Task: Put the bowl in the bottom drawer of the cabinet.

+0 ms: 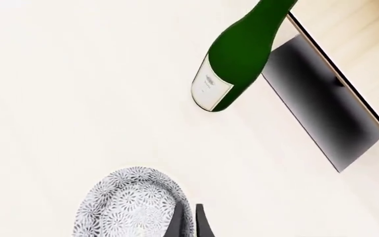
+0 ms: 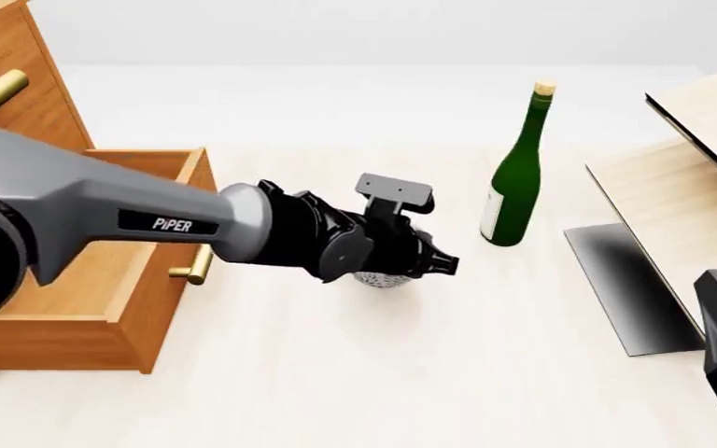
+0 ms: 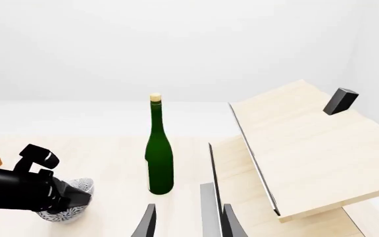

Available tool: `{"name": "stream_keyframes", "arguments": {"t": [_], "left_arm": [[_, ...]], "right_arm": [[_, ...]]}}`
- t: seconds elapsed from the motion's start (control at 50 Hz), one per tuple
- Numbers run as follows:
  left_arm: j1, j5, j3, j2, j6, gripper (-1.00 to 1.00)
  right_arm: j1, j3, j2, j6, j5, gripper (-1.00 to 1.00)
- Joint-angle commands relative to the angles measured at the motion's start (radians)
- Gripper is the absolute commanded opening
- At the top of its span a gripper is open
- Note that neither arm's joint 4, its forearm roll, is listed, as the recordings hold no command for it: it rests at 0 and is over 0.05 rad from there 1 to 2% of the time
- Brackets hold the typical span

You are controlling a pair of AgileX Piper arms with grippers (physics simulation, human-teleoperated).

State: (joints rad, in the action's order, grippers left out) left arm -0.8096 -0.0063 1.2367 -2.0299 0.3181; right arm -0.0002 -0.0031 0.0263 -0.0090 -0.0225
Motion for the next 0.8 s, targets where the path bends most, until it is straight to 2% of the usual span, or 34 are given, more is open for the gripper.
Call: {"name": "stream_keyframes", "arguments": {"t": [0.02,0.22,0.8], "left_arm": [[0.009,0.033,0.018,0.065,-0.034,-1.0],[0.016,0.051,0.03,0.105,-0.057,-1.0],[0.058,-0.036,-0.094,0.256,-0.067,-1.0]], "right_arm": [[0.0,0.0,0.0,0.0,0.0,1.0],[0.0,0.0,0.0,0.0,0.0,1.0],[0.0,0.0,0.0,0.0,0.0,1.0]]}}
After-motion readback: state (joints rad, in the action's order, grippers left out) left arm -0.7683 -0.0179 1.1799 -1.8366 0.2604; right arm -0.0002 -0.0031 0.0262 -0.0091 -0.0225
